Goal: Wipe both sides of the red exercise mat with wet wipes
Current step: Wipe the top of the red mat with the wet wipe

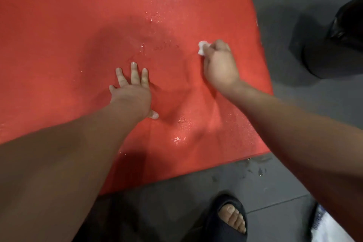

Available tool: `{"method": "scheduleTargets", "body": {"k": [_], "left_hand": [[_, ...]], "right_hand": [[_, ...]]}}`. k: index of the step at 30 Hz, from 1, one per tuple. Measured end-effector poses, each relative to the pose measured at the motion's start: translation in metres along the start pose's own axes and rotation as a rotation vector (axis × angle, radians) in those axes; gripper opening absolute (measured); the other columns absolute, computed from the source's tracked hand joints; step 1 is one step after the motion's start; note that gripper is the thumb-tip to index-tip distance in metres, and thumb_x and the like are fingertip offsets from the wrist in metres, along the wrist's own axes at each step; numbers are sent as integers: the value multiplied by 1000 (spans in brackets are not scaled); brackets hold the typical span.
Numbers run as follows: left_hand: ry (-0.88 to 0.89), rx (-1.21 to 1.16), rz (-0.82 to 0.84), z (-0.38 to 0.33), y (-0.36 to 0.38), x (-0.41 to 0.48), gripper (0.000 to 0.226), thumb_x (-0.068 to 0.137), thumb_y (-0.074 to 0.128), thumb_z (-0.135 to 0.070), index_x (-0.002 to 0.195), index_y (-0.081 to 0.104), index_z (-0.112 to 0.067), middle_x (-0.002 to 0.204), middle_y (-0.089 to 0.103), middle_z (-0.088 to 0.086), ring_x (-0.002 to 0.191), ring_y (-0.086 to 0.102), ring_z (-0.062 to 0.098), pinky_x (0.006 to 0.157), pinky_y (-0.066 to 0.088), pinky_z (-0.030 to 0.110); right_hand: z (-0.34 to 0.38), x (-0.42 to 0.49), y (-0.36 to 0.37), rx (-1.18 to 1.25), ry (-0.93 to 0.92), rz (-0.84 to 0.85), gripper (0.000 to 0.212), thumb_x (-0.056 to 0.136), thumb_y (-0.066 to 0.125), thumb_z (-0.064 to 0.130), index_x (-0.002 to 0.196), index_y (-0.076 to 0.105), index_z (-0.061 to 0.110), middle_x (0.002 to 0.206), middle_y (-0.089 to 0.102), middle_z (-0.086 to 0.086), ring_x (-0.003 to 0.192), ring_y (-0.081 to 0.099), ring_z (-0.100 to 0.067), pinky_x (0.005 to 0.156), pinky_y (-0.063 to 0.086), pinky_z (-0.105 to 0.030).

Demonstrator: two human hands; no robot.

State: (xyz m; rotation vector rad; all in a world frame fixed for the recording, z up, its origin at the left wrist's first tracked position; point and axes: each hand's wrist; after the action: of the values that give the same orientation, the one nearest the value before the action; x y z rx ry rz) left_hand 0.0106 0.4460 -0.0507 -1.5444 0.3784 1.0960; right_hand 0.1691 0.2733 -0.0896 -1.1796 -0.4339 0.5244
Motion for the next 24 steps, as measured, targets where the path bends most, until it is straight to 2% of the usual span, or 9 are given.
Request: {"method": "scheduleTargets", "body": {"k": [3, 5, 8, 13, 15, 17, 20, 22, 24], "left_hand": [[4, -4, -4, 1, 0, 1, 143, 72, 77, -66, 154, -30, -19, 157, -44, 8, 148, -23, 49, 120, 17, 64], [6, -13, 1, 2, 1, 1, 143, 72, 78, -65, 154, -30, -19, 156, -45, 8, 148, -24, 48, 120, 16, 65], [2, -11, 5, 2, 1, 2, 144, 72, 78, -65, 153, -31, -20, 155, -46, 7, 148, -25, 48, 120, 16, 65], [3, -16, 17, 1, 1, 4, 143, 73, 79, -63, 152, -32, -19, 154, -47, 8, 147, -26, 49, 120, 16, 65], [4, -18, 15, 1, 0, 4, 144, 72, 79, -63, 153, -32, -19, 154, -47, 8, 147, -26, 49, 120, 16, 65], [7, -21, 13, 2, 0, 5, 144, 72, 79, -63, 153, -32, -19, 154, -47, 8, 147, -26, 49, 120, 16, 66], [4, -16, 16, 1, 1, 5, 143, 73, 78, -63, 152, -32, -19, 154, -47, 8, 147, -26, 49, 120, 15, 66], [4, -10, 22, 0, 1, 5, 143, 74, 77, -64, 152, -33, -18, 154, -47, 9, 147, -26, 50, 120, 15, 65], [5, -2, 27, -1, 0, 4, 142, 75, 77, -64, 151, -33, -18, 154, -48, 10, 146, -26, 51, 120, 16, 66]], "right_hand": [[34, -29, 12, 136, -290, 166, 31, 101, 46, 19, 118, 68, 6, 101, 64, -9, 103, 58, -28, 93, 42, -26], [29, -24, 6, 82, -439, 203, 31, 104, 46, 24, 122, 67, 9, 99, 61, -9, 99, 58, -30, 90, 47, -30], [11, 11, -1, -55, -355, 97, 24, 97, 50, 15, 112, 68, 16, 93, 58, -13, 87, 57, -36, 74, 45, -37], [29, 44, 5, 11, 30, 32, 28, 87, 46, 7, 96, 72, 12, 91, 59, -11, 91, 59, -34, 71, 29, -25], [44, 35, 12, 114, -34, 58, 28, 93, 48, 10, 103, 73, 9, 91, 64, -4, 94, 63, -32, 79, 40, -22], [56, 11, 16, 151, -259, 156, 33, 93, 45, 14, 111, 72, 9, 92, 66, -8, 91, 64, -34, 83, 51, -33], [51, -18, 6, 161, -566, 321, 33, 94, 49, 16, 120, 69, 12, 100, 64, -9, 93, 59, -30, 84, 50, -34], [34, -10, -6, 64, -556, 357, 30, 98, 48, 18, 121, 67, 17, 109, 63, -6, 102, 57, -26, 91, 48, -33], [4, 11, -8, -5, -399, 203, 32, 97, 41, 21, 111, 70, 15, 104, 64, -10, 98, 60, -32, 88, 50, -38]]}}
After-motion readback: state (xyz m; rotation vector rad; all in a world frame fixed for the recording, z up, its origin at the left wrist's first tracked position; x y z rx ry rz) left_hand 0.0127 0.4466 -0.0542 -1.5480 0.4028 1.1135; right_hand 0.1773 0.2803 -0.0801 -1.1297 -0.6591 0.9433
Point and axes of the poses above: each hand's wrist, its own x-axis towards the middle knuckle, its own y-axis out of the palm, z = x × y
